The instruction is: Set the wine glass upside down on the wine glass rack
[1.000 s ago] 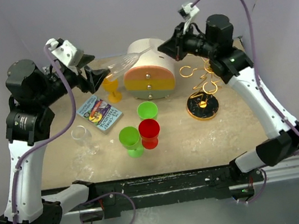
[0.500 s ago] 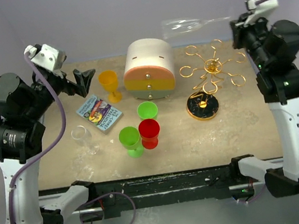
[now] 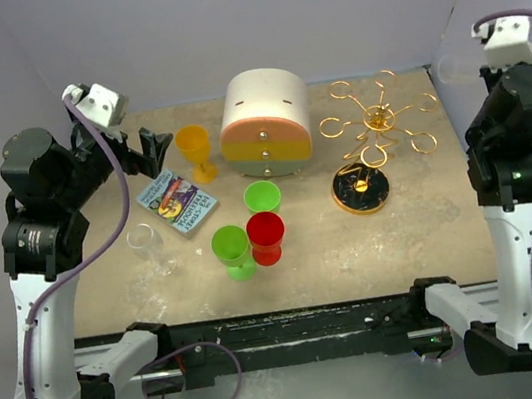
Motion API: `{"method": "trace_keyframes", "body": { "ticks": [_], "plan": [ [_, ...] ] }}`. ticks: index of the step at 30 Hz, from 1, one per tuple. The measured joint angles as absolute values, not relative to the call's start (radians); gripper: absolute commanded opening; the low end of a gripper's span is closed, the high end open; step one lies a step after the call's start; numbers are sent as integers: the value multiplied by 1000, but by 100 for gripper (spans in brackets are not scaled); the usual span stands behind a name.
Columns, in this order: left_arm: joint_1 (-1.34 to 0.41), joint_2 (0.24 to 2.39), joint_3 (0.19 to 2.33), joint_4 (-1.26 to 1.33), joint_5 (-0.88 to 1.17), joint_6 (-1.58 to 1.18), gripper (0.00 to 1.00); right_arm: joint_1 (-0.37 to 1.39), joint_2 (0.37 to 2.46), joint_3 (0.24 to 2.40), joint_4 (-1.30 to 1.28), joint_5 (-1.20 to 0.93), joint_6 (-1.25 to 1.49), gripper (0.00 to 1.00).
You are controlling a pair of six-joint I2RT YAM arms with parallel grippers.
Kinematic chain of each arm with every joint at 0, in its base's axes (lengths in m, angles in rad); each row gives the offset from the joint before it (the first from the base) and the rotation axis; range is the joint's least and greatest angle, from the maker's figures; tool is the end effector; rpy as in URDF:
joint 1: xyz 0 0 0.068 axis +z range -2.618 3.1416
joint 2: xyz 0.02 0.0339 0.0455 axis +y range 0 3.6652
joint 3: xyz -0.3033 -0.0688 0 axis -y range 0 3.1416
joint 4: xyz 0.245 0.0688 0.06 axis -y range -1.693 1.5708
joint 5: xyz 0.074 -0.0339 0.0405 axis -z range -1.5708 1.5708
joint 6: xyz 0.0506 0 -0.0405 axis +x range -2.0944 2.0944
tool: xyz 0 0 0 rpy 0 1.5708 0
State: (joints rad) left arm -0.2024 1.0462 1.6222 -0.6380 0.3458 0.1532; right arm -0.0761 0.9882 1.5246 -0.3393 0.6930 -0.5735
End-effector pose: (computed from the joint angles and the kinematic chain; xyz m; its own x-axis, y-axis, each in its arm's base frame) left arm 0.1555 -0.0494 0.5522 0.0194 0.1426 -0.9896 0.5237 0.8417 0.1316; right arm 0.1409 -0.0432 0.5657 -0.2066 -0.4029 -0.8916 0.6798 0.5963 -0.4270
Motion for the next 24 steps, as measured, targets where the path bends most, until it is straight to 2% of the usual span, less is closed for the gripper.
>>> {"method": "trace_keyframes", "body": {
  "ticks": [4,11,24],
  "plan": [
    [-200,1044,1615,-640,353,161,99,-78,980,1382,-300,803,-722,0],
    [-197,1040,1607,-642,366,169,99,-78,946,1225,-287,811,-917,0],
    [-197,1041,1591,-646,379,176,99,-73,913,1208,-517,417,-1070,0]
  ]
}}
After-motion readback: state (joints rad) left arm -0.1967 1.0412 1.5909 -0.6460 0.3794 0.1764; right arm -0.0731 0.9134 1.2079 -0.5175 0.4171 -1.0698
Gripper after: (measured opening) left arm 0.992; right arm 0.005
